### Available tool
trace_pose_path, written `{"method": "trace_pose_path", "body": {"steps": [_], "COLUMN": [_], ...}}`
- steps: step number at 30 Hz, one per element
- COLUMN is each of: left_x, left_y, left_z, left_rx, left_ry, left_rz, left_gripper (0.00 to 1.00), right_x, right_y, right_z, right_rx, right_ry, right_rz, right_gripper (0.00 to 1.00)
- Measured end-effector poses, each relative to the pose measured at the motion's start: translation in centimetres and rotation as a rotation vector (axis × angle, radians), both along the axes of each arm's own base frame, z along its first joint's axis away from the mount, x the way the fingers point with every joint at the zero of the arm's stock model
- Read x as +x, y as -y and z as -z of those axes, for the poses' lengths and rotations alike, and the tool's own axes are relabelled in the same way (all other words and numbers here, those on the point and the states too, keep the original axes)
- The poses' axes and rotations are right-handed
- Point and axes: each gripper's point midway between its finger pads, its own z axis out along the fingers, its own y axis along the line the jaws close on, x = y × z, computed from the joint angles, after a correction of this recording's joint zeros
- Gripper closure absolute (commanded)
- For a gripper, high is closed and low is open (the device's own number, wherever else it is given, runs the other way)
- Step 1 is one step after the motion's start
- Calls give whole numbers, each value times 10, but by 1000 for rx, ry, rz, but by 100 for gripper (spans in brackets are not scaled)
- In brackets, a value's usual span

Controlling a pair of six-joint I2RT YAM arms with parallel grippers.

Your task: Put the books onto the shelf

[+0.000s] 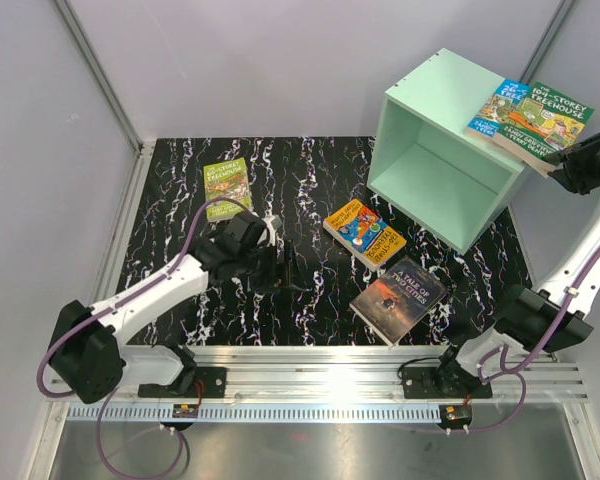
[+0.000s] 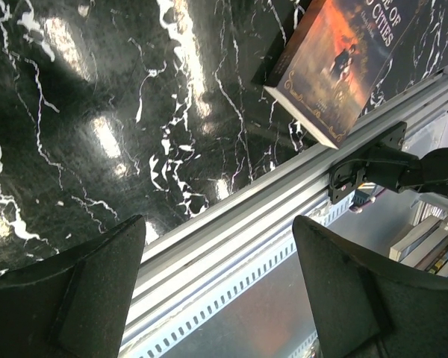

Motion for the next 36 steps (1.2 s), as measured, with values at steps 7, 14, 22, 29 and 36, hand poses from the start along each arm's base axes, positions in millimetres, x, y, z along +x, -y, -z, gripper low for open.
{"method": "trace_pose_path", "body": {"steps": [7,14,22,29,36], "left_x": [-7,-3,0,0,0], "left_y": [-5,-1,1,3,2], "left_z": [3,0,1,1,2], "left_rx": [-6,-28,-45,-51,-46], "left_ry": [0,12,15,17,19], "left_rz": [-7,-19,-32,-32,-25], "left_gripper": [17,17,17,17,17], "right_x": [10,24,44,51,61], "right_y": [-1,-1,-16,-28,-34], "right_z": [-6,-9,-28,-44,-16], "right_rx": [22,31,5,25,78], "right_ry": [43,62,110,153,99], "right_rz": [-23,-54,-115,-129,-124], "right_gripper": [98,100,100,100,100]}}
